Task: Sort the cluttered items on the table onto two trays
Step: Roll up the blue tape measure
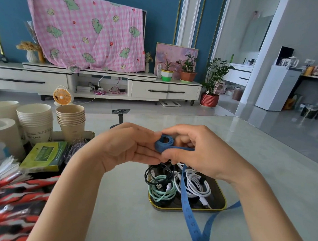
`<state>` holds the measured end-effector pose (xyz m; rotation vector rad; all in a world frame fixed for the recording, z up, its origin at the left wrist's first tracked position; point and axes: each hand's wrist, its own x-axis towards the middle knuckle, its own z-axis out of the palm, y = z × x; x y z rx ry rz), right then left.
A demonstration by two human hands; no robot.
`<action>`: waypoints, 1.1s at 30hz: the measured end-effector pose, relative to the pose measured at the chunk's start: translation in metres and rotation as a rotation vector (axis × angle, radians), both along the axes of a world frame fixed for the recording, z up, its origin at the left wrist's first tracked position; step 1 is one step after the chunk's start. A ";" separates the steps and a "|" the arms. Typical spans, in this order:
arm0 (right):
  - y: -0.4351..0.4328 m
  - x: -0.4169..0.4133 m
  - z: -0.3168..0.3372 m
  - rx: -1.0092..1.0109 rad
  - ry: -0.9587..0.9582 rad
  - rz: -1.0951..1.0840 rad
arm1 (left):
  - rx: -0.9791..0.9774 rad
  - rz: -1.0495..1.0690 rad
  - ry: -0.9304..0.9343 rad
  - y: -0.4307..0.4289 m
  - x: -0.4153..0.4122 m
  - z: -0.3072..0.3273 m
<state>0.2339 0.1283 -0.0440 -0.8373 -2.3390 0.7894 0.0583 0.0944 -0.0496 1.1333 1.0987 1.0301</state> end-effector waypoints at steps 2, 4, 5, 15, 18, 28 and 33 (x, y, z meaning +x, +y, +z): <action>0.000 -0.003 -0.002 0.059 0.048 -0.098 | 0.017 0.053 -0.024 0.002 0.006 -0.001; 0.002 -0.006 -0.005 0.133 0.093 -0.225 | 0.042 0.130 -0.083 0.006 0.013 -0.003; 0.003 -0.007 -0.006 0.180 0.100 -0.286 | 0.051 0.155 -0.119 0.007 0.016 -0.003; 0.001 -0.015 -0.010 0.210 0.035 -0.317 | 0.085 0.213 -0.024 0.006 0.015 -0.002; 0.001 -0.009 -0.006 0.025 -0.041 -0.158 | 0.036 0.185 0.091 0.004 0.003 -0.002; 0.000 -0.012 -0.011 -0.057 0.000 0.003 | 0.045 0.051 0.199 -0.004 -0.020 -0.003; 0.002 -0.016 -0.015 0.101 0.088 -0.176 | 0.095 0.110 0.074 0.000 -0.012 -0.003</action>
